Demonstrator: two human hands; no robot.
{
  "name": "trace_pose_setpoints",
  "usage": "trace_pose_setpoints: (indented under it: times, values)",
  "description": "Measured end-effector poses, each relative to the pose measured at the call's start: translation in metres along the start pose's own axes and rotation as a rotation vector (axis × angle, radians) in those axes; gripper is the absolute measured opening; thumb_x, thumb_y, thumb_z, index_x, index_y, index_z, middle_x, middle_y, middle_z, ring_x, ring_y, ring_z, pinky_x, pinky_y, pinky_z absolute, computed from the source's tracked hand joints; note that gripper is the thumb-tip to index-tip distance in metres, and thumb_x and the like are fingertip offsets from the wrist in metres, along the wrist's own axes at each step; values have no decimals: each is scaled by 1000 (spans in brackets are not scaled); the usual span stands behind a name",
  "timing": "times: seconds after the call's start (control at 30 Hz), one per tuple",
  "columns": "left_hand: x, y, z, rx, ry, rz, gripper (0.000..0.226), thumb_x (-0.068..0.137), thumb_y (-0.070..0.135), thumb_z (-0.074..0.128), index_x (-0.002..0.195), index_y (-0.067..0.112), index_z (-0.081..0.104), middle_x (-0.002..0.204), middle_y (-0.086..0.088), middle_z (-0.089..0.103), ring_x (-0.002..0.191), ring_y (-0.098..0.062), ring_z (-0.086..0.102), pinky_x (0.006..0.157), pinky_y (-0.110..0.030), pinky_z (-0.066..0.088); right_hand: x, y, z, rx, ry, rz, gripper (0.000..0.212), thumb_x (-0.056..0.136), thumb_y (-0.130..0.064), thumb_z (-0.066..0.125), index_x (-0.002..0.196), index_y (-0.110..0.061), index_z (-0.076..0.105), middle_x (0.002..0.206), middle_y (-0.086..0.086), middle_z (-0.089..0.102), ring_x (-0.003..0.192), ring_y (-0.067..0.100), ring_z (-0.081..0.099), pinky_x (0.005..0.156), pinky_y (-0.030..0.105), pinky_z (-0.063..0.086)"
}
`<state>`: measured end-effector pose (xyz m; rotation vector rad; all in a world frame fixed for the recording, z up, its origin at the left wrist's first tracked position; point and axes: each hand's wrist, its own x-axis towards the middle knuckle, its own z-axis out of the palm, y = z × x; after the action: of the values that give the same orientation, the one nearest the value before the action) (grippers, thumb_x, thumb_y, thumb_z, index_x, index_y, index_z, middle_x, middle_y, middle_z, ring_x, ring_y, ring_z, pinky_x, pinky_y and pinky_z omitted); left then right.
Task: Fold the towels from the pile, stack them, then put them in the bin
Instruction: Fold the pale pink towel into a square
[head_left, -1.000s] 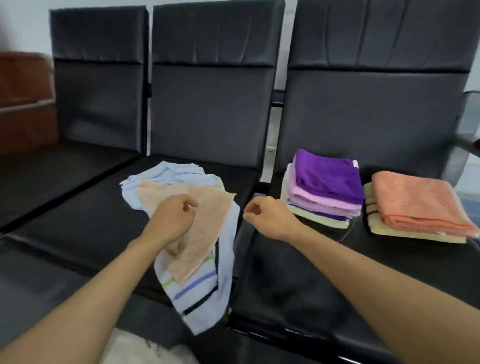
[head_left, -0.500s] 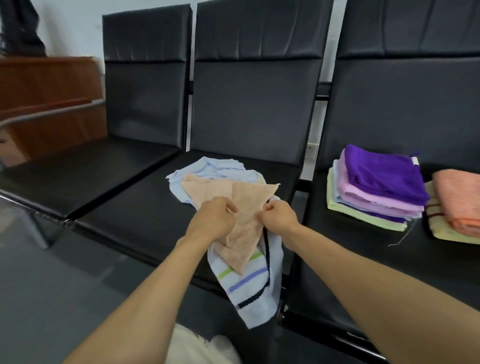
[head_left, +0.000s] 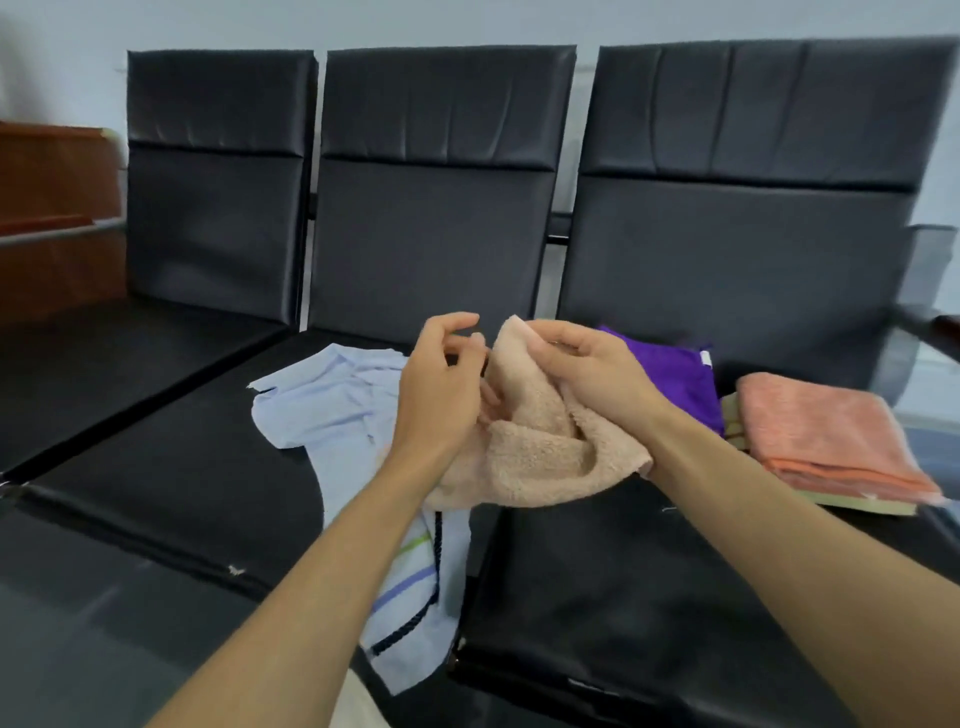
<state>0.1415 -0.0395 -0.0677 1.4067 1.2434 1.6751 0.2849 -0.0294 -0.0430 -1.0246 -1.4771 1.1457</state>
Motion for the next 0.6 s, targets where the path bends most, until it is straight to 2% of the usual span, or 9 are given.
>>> trace_pose_setpoints:
  times: [0.03,0.1,0.2,0.27,0.33,0.43,0.5,0.53,0.6]
  values:
    - [-3,4,13,19,-62,18,24,95,11,51,114,26,56,91,0,62,63,-16,59,61,-34,50,-8,-6,-19,10,-76,42,21,94,-12,59,112,-13,70,104,9,73,90,18,70,78,30,56]
    - [-8,9,34,136,-184,79,41,90,2,55,121,30,55,94,3,52,69,-11,51,73,-29,50,-24,-14,-53,-78,-182,88,23,91,-8,61,111,-13,71,103,9,74,91,21,71,81,32,58]
    - [-16,12,59,193,-455,135,64,81,-10,60,127,34,53,105,8,40,77,-4,45,78,-12,43,-50,-13,-97,-279,-176,47,15,87,-9,67,101,-9,74,91,5,76,82,13,70,73,22,55]
    - [-25,12,78,194,-688,115,73,78,-13,62,135,30,49,119,12,45,99,1,50,83,-9,44,-67,-6,-123,-397,-150,-21,11,88,-9,67,96,-9,74,87,-1,76,81,6,69,73,15,50]
    - [-33,8,97,234,-879,92,78,77,-12,62,140,29,44,125,10,56,114,-1,53,89,-11,45,-82,5,-143,-498,-129,-100,10,89,-7,66,93,-12,74,84,-10,74,80,0,67,74,10,47]
    - [-41,1,112,324,-1032,34,61,82,0,66,132,32,51,107,4,68,100,-8,64,88,-23,53,-98,19,-163,-600,-98,-151,13,90,-8,64,91,-19,72,85,-11,72,81,-1,65,76,12,48]
    - [-44,-2,118,433,-1062,99,25,86,8,66,106,24,67,87,0,69,81,-16,65,78,-32,55,-104,19,-171,-681,-92,-140,9,89,-12,66,92,-17,72,86,-8,71,82,2,65,75,12,49]
    - [-46,-4,122,463,-1053,127,9,88,11,64,90,18,68,74,2,66,69,-16,61,71,-34,53,-108,18,-177,-722,-97,-124,5,87,-15,69,91,-17,72,84,-9,71,81,2,64,74,13,49]
    - [-47,-8,127,512,-963,199,16,92,14,61,76,13,65,61,10,59,57,-5,52,61,-25,47,-112,18,-186,-878,-122,-102,6,81,-23,76,81,-25,70,74,-17,68,74,-1,61,67,14,46]
